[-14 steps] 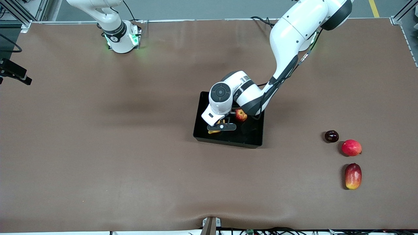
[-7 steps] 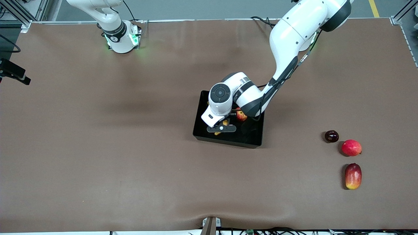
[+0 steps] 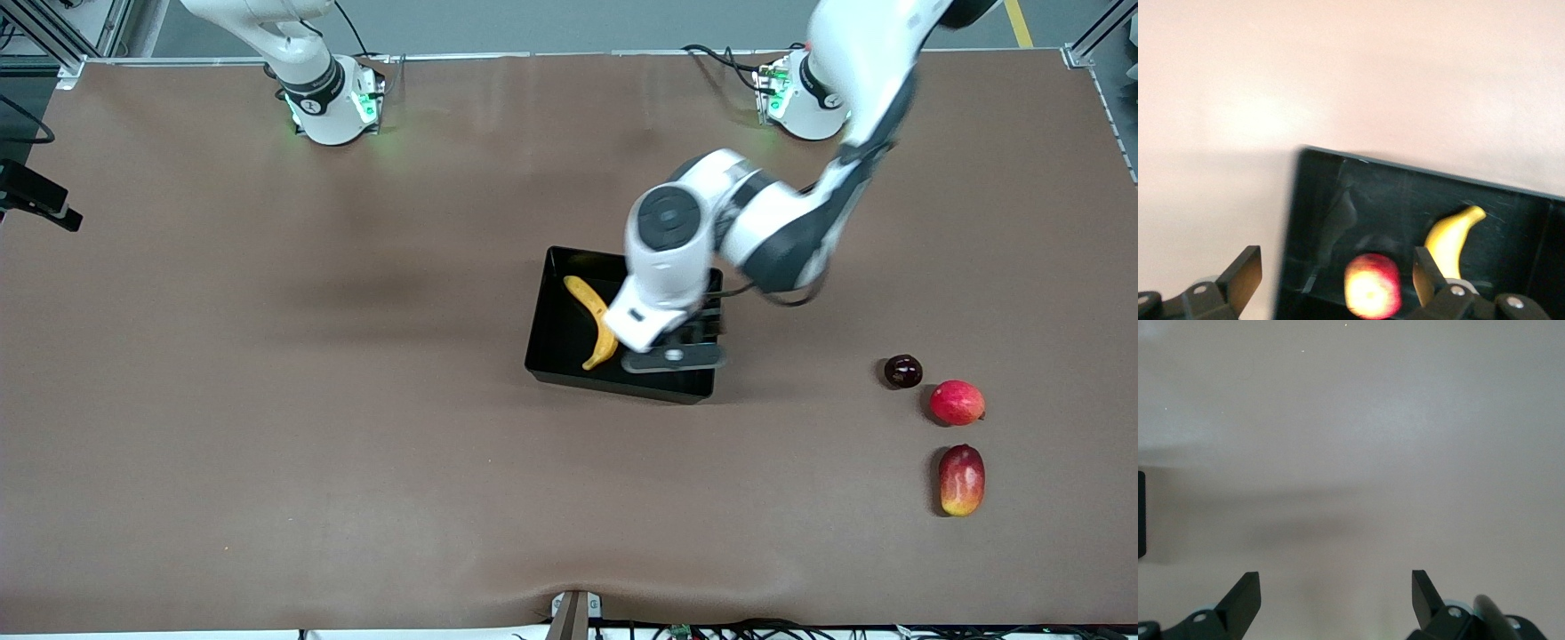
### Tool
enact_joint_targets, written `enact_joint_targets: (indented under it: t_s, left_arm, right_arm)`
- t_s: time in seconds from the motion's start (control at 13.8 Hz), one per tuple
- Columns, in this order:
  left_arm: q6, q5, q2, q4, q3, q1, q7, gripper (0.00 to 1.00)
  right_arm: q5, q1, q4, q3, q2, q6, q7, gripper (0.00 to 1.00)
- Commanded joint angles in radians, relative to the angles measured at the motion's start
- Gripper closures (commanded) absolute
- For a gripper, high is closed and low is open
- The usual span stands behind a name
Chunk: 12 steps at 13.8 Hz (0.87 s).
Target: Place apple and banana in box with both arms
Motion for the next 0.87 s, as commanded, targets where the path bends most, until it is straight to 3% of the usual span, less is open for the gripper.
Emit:
enact_joint_targets:
  t_s: [0.0,0.29,0.8]
  left_arm:
    - [-0.033,-0.063,-0.119,-0.035,-0.009,0.105,0.082,0.00]
    - [-0.039,-0.183,-0.213,-0.033,-0.009,0.265,0.256,0.00]
    - [-0.080,-0.189,-0.331,-0.029,0.000,0.357,0.443,0.00]
  right_arm:
    - [-0.014,-0.014,-0.009,0.012,-0.013,-0.003,0.010,0.00]
    - [-0.014,-0.014,-0.009,0.012,-0.013,-0.003,0.010,0.00]
    - [-0.014,-0.016,-0.009,0.012,-0.013,-0.003,0.010,0.00]
